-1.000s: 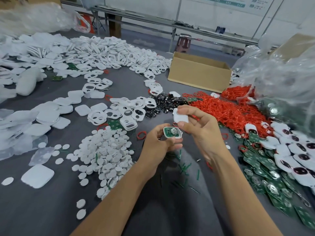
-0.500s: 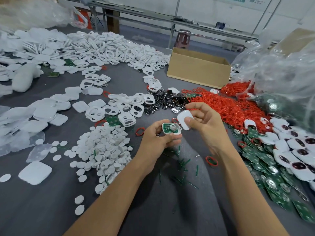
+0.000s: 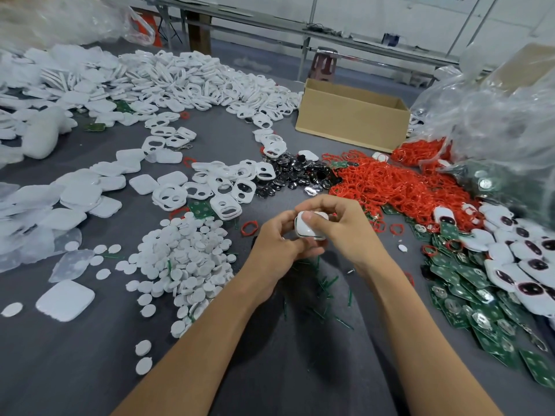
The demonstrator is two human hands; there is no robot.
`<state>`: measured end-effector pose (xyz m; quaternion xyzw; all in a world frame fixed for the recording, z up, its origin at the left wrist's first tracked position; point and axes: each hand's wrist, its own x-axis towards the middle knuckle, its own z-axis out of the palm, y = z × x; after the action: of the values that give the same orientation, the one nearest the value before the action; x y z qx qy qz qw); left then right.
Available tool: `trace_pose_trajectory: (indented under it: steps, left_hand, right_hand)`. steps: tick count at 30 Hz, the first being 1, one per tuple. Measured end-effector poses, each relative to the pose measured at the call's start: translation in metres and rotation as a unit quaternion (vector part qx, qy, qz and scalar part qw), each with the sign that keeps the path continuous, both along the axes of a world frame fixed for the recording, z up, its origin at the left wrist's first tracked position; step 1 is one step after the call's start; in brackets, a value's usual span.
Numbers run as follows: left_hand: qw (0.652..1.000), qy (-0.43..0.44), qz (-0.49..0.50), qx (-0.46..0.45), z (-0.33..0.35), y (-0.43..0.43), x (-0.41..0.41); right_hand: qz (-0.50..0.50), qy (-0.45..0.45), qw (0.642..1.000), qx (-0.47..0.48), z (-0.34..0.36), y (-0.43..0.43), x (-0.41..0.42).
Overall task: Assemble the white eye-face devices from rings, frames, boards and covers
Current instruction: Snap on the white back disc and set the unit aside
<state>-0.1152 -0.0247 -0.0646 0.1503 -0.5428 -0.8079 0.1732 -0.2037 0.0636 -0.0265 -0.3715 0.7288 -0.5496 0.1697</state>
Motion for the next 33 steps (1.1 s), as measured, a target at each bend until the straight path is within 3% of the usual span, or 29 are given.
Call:
trace_pose_trajectory:
  steps: [7, 11, 15, 19, 28, 33]
  left_hand:
    - [1.0, 0.016, 0.012, 0.018, 0.0, 0.001, 0.0]
    - [0.999, 0.011, 0.026, 0.031, 0.0, 0.001, 0.0]
    - [0.999, -0.004, 0.047, 0.026, -0.001, 0.001, -0.002]
    - [0.997, -0.021, 0.068, 0.024, -0.001, 0.003, -0.004]
    - [0.993, -0.023, 0.118, -0.001, -0.004, 0.006, -0.004]
    - [0.992, -0.019, 0.124, -0.018, -0.002, 0.007, -0.003]
  right_hand:
    - [-0.043, 0.055, 0.997, -0.01, -0.011, -0.003, 0.001]
    - [-0.064, 0.024, 0.997, -0.03, -0.017, -0.005, 0.003]
    - [-0.072, -0.069, 0.994, -0.042, -0.019, -0.005, 0.002]
    - [-0.05, -0.115, 0.992, -0.009, -0.016, -0.001, -0.002]
    - [-0.05, -0.165, 0.985, -0.026, -0.007, 0.001, -0.005]
    - [-0.027, -0.151, 0.987, 0.055, 0.003, 0.009, -0.013]
